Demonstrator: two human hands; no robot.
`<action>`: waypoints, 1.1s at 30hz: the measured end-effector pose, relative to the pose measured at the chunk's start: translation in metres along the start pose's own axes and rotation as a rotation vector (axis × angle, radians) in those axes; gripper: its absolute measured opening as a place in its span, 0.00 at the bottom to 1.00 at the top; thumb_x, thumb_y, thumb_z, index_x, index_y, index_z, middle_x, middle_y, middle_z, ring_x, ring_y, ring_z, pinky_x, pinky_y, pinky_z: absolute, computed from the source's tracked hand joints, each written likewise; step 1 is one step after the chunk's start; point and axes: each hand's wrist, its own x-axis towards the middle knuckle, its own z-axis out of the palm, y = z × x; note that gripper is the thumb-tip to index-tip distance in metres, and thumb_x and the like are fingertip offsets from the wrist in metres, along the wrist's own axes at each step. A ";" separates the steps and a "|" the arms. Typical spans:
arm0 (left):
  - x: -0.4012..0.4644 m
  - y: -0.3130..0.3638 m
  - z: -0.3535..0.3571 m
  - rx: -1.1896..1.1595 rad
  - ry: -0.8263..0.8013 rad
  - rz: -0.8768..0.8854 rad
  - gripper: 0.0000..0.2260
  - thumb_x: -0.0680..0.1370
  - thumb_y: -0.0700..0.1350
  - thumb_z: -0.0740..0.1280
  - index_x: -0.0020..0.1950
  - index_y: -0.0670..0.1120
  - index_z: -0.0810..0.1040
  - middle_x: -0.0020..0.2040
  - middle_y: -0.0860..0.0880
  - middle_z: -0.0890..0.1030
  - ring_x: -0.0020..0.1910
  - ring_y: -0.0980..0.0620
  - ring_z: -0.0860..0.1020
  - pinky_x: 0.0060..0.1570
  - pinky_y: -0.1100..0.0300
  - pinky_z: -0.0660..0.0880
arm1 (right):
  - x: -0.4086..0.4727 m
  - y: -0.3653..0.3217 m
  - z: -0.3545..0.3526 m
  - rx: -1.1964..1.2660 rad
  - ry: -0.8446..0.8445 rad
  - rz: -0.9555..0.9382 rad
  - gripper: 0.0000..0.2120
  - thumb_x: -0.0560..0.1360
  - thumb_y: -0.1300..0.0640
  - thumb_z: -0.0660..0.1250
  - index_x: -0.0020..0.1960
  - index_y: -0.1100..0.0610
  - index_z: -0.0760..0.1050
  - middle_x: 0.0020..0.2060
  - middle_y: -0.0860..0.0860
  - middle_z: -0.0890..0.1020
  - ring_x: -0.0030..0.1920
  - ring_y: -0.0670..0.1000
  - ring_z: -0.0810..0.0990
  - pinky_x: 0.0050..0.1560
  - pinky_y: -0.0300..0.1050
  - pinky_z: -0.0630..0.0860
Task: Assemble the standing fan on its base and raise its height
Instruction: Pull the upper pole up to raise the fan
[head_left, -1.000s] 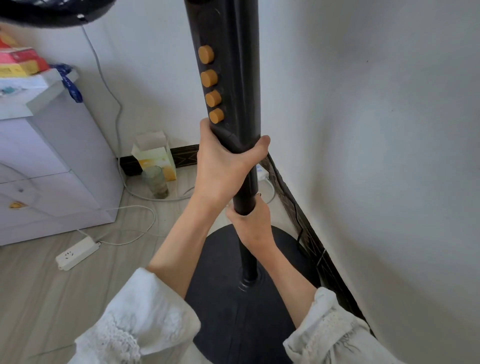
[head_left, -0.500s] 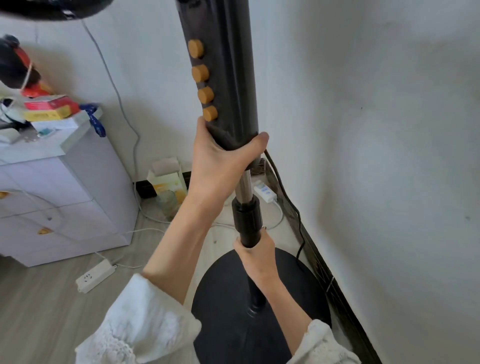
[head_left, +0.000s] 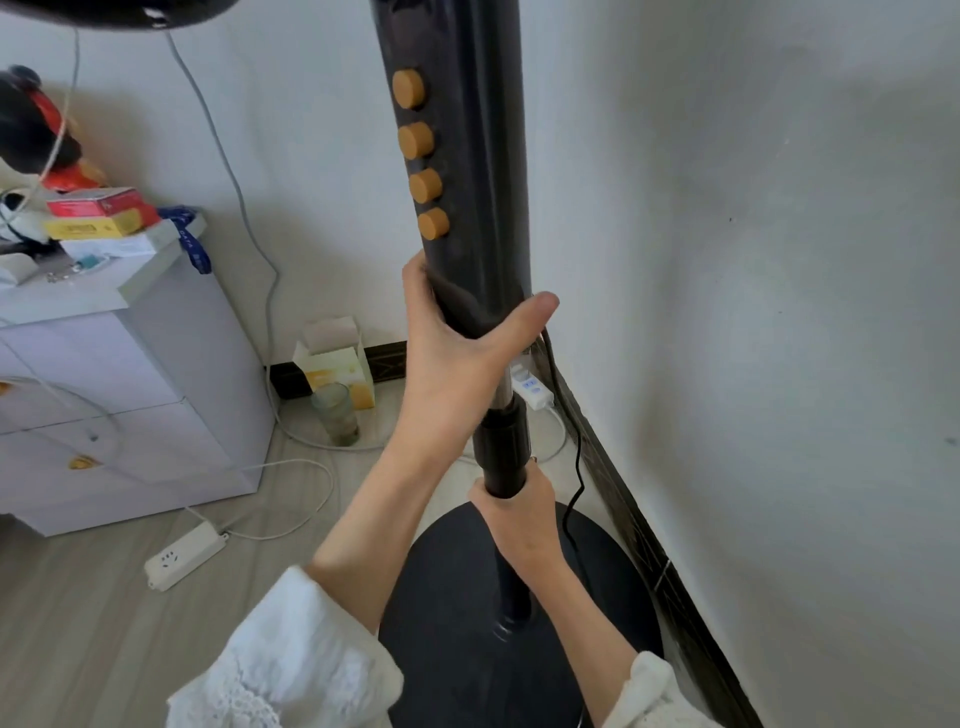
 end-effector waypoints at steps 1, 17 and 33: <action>-0.003 -0.005 0.003 0.009 0.000 -0.003 0.32 0.66 0.43 0.76 0.64 0.46 0.62 0.58 0.45 0.75 0.53 0.54 0.78 0.52 0.61 0.78 | 0.000 0.000 0.000 0.010 -0.002 0.005 0.12 0.64 0.62 0.71 0.39 0.50 0.70 0.31 0.47 0.74 0.26 0.39 0.73 0.27 0.29 0.70; 0.011 -0.019 0.017 0.073 0.054 -0.359 0.11 0.71 0.39 0.65 0.35 0.46 0.63 0.28 0.46 0.65 0.27 0.48 0.64 0.39 0.51 0.67 | -0.005 -0.002 0.002 -0.018 -0.016 0.001 0.13 0.66 0.61 0.72 0.41 0.47 0.70 0.35 0.48 0.77 0.29 0.40 0.77 0.28 0.29 0.71; 0.040 0.009 0.009 -0.095 -0.087 -0.259 0.17 0.65 0.37 0.63 0.19 0.53 0.65 0.17 0.54 0.61 0.17 0.54 0.58 0.20 0.64 0.60 | -0.001 0.005 0.002 -0.018 -0.043 0.029 0.11 0.64 0.59 0.70 0.39 0.47 0.71 0.30 0.47 0.76 0.27 0.39 0.76 0.27 0.29 0.70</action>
